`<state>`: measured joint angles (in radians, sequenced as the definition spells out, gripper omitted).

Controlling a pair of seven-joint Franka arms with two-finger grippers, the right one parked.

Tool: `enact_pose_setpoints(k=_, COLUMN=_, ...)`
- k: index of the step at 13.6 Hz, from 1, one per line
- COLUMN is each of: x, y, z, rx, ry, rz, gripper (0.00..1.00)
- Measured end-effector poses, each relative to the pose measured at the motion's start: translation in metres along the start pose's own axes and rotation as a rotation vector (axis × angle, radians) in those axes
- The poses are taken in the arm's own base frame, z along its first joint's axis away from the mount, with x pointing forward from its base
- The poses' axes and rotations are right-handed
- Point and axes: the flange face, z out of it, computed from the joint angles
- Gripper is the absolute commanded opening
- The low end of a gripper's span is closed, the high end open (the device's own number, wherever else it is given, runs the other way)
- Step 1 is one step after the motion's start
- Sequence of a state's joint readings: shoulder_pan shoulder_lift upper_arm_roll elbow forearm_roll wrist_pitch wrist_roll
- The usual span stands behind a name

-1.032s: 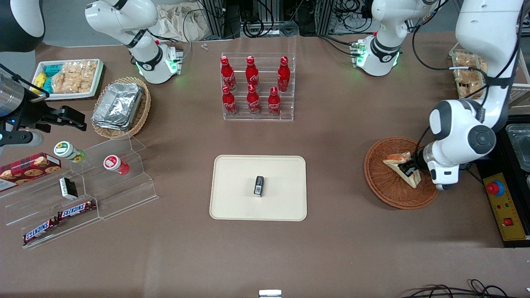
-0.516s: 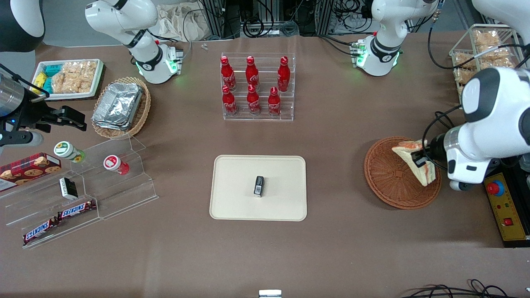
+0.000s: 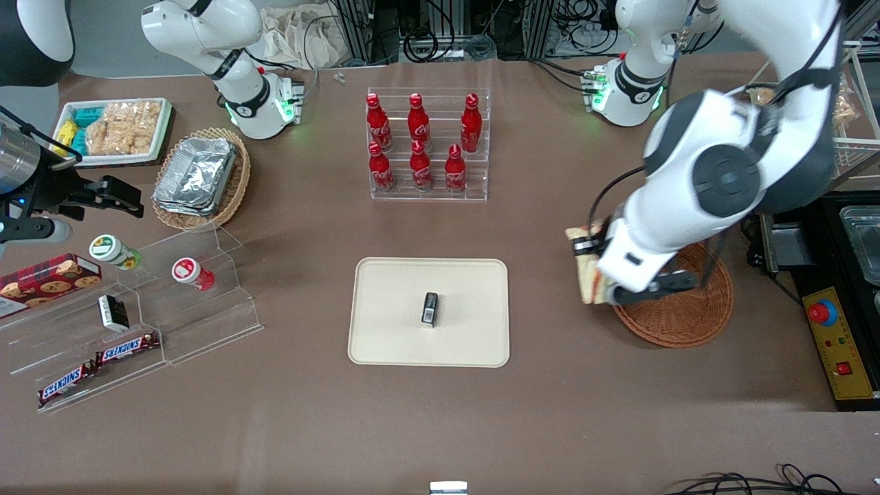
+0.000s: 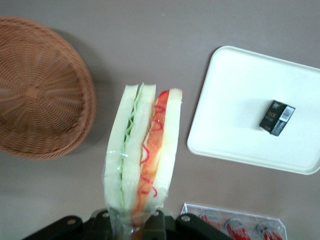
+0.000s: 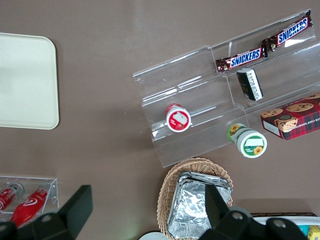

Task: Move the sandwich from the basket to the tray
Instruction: 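Lift the sandwich and carry it toward the cream tray, then lower the sandwich onto the tray beside the black item and release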

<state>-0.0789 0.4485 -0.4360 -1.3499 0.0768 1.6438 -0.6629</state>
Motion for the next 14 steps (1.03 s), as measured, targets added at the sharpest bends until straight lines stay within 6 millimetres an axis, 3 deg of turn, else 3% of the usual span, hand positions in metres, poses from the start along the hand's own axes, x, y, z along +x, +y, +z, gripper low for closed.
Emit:
enact_pose_setpoints(k=3, x=0.014, y=0.06, z=0.074, rx=0.023, ry=0.01, rz=0.018, gripper=0.0)
enact_pose_setpoints(k=6, x=0.028, y=0.094, z=0.145, rx=-0.028, ry=0.01, rz=0.031, gripper=0.0)
enact_pose_setpoints(k=9, x=0.032, y=0.114, z=0.193, rx=-0.056, ry=0.028, rz=0.057, gripper=0.0)
enact_pose_setpoints(k=12, x=0.031, y=0.129, z=0.223, rx=-0.063, ry=0.046, rz=0.083, gripper=0.04)
enact_pose_setpoints(k=13, x=0.032, y=0.131, z=0.23, rx=-0.073, ry=0.05, rz=0.085, gripper=0.09)
enact_pose_setpoints(k=14, x=0.033, y=0.133, z=0.238, rx=-0.082, ry=0.053, rz=0.086, gripper=0.37)
